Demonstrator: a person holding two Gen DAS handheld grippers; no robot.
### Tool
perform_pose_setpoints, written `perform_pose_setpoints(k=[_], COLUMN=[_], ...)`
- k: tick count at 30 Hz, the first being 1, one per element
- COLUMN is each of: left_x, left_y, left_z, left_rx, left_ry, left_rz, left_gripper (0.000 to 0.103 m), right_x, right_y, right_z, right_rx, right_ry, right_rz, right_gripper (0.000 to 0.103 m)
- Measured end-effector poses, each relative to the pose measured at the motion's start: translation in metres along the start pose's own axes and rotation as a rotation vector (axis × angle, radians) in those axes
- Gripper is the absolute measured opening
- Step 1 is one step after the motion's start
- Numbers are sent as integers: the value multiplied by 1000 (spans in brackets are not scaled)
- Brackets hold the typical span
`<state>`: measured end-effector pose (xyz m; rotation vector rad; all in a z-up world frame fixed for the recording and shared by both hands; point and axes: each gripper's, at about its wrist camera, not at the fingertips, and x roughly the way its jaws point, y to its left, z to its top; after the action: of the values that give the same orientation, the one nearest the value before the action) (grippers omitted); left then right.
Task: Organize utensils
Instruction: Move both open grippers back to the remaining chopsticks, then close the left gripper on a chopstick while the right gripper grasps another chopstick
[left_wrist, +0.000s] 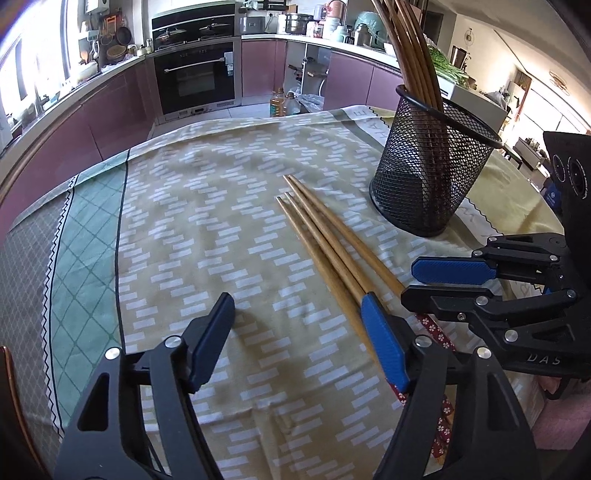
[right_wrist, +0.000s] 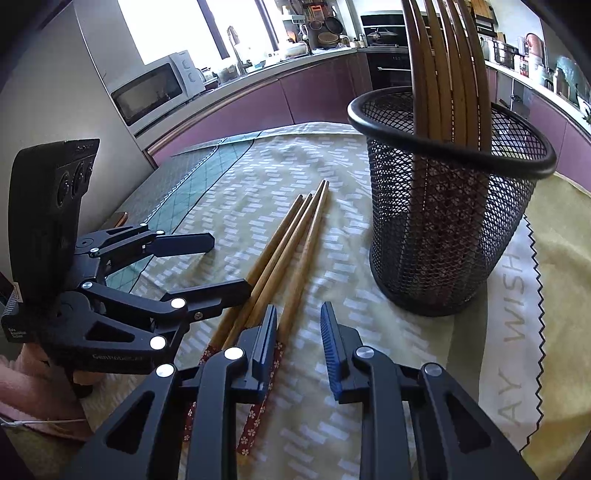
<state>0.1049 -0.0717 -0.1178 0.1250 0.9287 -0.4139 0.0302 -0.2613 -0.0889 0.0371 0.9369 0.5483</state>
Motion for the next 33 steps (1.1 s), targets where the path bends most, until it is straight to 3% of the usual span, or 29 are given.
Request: perform_pose_setpoints(k=[5, 7, 16, 20, 22, 33], left_x=[-2, -2, -1, 0, 0, -10], left_y=[5, 7, 17, 15, 15, 12], left_z=[-1, -1, 5, 5, 4, -5], left_rx=[1, -1, -14, -12, -26, -75], left_ry=[-1, -1, 8, 4, 4, -24], left_rz=[2, 8, -11, -5, -23, -55], left_gripper=[61, 50, 32, 27, 16, 8], right_x=[0, 1, 12, 17, 17, 4], right_y=[0, 1, 8, 7, 3, -7], right_z=[1, 3, 14, 17, 18, 17], right_rx=[-2, -5, -28, -19, 3, 71], right_ry=[-3, -4, -7, -15, -19, -60], right_rz=[-7, -13, -41, -51, -47, 6], right_gripper=[23, 23, 23, 16, 10, 6])
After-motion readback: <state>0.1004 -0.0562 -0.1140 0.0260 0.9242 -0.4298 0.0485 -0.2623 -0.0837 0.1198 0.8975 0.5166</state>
